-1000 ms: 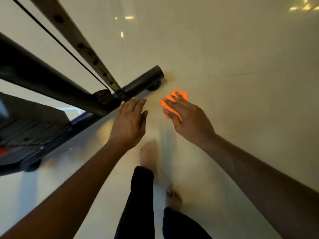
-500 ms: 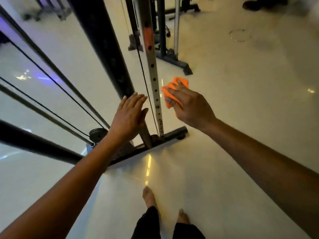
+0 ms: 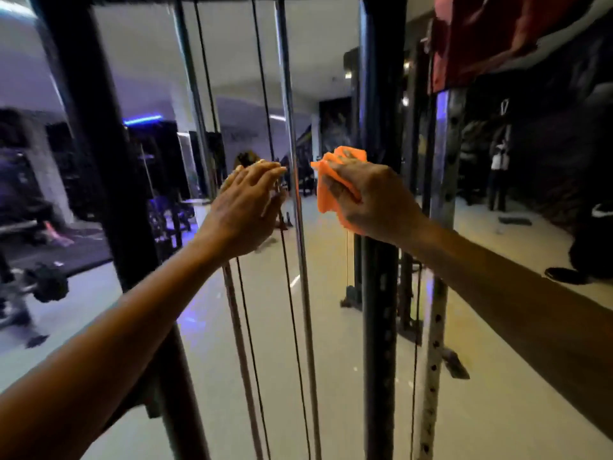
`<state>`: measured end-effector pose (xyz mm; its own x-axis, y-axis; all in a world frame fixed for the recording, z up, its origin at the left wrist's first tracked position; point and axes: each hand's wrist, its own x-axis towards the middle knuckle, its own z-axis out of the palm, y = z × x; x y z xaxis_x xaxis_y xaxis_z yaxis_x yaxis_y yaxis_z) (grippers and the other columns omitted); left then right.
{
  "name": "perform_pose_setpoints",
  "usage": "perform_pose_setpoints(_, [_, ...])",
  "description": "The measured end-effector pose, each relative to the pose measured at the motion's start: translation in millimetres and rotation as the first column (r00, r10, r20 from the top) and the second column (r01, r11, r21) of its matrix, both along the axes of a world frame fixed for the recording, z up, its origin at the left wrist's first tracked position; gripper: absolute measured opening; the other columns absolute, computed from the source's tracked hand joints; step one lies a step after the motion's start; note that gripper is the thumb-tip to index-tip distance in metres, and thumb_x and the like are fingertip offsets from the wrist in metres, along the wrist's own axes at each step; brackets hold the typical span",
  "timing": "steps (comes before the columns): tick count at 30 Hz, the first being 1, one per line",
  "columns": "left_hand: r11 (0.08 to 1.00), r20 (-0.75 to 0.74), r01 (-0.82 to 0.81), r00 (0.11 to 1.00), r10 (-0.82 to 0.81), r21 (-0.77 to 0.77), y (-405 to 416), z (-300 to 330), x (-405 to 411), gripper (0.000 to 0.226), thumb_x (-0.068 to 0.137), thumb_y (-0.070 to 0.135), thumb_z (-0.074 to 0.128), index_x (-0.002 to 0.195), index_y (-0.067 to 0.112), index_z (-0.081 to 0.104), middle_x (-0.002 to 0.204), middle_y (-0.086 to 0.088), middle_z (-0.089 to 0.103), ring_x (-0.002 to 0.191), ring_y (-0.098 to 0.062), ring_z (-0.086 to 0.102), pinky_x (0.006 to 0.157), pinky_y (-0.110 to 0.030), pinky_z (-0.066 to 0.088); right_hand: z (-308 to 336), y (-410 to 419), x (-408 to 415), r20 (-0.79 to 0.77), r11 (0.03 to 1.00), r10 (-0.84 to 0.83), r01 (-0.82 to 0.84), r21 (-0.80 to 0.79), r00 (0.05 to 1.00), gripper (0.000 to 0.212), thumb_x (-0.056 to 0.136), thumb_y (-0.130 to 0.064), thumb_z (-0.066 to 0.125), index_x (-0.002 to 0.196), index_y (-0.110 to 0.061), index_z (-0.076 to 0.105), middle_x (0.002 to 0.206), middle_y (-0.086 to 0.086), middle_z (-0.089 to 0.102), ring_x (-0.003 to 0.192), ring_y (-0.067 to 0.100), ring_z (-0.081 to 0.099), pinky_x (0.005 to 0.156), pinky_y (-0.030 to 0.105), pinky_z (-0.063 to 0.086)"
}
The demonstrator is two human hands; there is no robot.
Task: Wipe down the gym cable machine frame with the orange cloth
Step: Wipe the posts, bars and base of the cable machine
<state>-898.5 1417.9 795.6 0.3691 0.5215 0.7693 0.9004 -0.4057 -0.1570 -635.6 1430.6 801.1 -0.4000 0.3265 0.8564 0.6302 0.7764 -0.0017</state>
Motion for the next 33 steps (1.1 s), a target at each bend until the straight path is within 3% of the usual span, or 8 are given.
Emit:
perform_pose_setpoints(5, [0.978, -0.037, -0.066, 0.996, 0.075, 0.198, -5, 116, -94, 0.052, 0.111, 0.037, 0.047, 0.158, 0.015, 0.047, 0.160, -0.010, 0.050, 0.148, -0.032, 0.046, 0.127, -0.053, 0.034, 119, 6, -91, 0.010, 0.969, -0.014, 0.011, 0.248, 1.000, 0.044, 0.111, -0.032, 0.060, 0.151, -0.013, 0.061, 0.148, 0.013, 0.066, 0.136, 0.031, 0.064, 0.120, 0.046, 0.048])
perform_pose_setpoints(11, [0.938, 0.025, -0.089, 0.996, 0.086, 0.335, -12, 220, -177, 0.054, 0.111, 0.040, 0.046, 0.160, 0.016, 0.046, 0.164, -0.008, 0.049, 0.152, -0.029, 0.043, 0.127, -0.049, 0.033, 224, 16, -185, -0.007, 0.910, 0.009, -0.005, 0.414, 1.000, 0.046, 0.114, -0.039, 0.051, 0.151, -0.012, 0.060, 0.142, 0.014, 0.070, 0.124, 0.033, 0.072, 0.104, 0.050, 0.061])
perform_pose_setpoints(15, [0.917, 0.075, -0.118, 0.993, 0.096, 0.382, 3, 265, -220, 0.052, 0.111, 0.036, 0.051, 0.158, 0.015, 0.049, 0.163, -0.008, 0.049, 0.151, -0.032, 0.045, 0.129, -0.049, 0.028, 275, 24, -238, -0.059, 0.878, 0.027, 0.005, 0.479, 0.998, 0.043, 0.116, -0.040, 0.052, 0.144, -0.011, 0.066, 0.135, 0.011, 0.074, 0.115, 0.032, 0.077, 0.101, 0.044, 0.060])
perform_pose_setpoints(18, [0.913, 0.126, -0.128, 0.988, 0.085, 0.388, 16, 291, -246, 0.052, 0.111, 0.032, 0.055, 0.160, 0.016, 0.045, 0.168, -0.007, 0.043, 0.156, -0.032, 0.038, 0.130, -0.050, 0.026, 301, 37, -276, -0.071, 0.881, -0.022, 0.053, 0.469, 0.997, 0.044, 0.115, -0.042, 0.051, 0.145, -0.014, 0.066, 0.139, 0.009, 0.073, 0.119, 0.032, 0.075, 0.104, 0.053, 0.061])
perform_pose_setpoints(23, [0.899, 0.170, -0.146, 0.982, 0.082, 0.412, 51, 312, -282, 0.052, 0.111, 0.027, 0.053, 0.162, 0.021, 0.044, 0.176, -0.005, 0.029, 0.165, -0.028, 0.020, 0.134, -0.051, 0.019, 310, 73, -324, -0.039, 0.902, -0.165, 0.167, 0.399, 0.986, 0.047, 0.113, -0.040, 0.055, 0.153, -0.016, 0.058, 0.160, 0.008, 0.057, 0.146, 0.039, 0.055, 0.116, 0.062, 0.049])
perform_pose_setpoints(28, [0.849, 0.102, -0.118, 0.992, 0.075, 0.515, 82, 305, -308, 0.049, 0.114, 0.032, 0.040, 0.162, 0.023, 0.046, 0.180, 0.002, 0.013, 0.167, -0.020, -0.004, 0.131, -0.037, -0.006, 299, 121, -350, -0.205, 0.797, -0.307, 0.369, 0.478, 0.929, 0.059, 0.108, -0.059, 0.038, 0.159, -0.030, 0.047, 0.169, 0.003, 0.044, 0.161, 0.040, 0.031, 0.131, 0.069, 0.003])
perform_pose_setpoints(31, [0.839, 0.144, -0.071, 0.990, -0.009, 0.540, 91, 300, -307, 0.055, 0.116, 0.036, 0.026, 0.168, 0.020, 0.035, 0.181, 0.006, 0.007, 0.166, -0.012, -0.010, 0.129, -0.027, -0.013, 301, 130, -386, -0.342, 0.796, -0.267, 0.406, 0.449, 0.901, 0.055, 0.112, -0.059, 0.036, 0.159, -0.032, 0.044, 0.171, 0.002, 0.039, 0.164, 0.040, 0.023, 0.130, 0.070, 0.002])
perform_pose_setpoints(33, [0.836, 0.170, -0.070, 0.985, -0.029, 0.545, 94, 299, -308, 0.056, 0.118, 0.037, 0.023, 0.170, 0.020, 0.029, 0.181, 0.007, 0.005, 0.165, -0.008, -0.012, 0.128, -0.022, -0.015, 298, 134, -411, -0.296, 0.732, -0.267, 0.393, 0.557, 0.917, 0.055, 0.113, -0.056, 0.039, 0.162, -0.030, 0.037, 0.174, 0.005, 0.033, 0.166, 0.040, 0.017, 0.129, 0.071, 0.008])
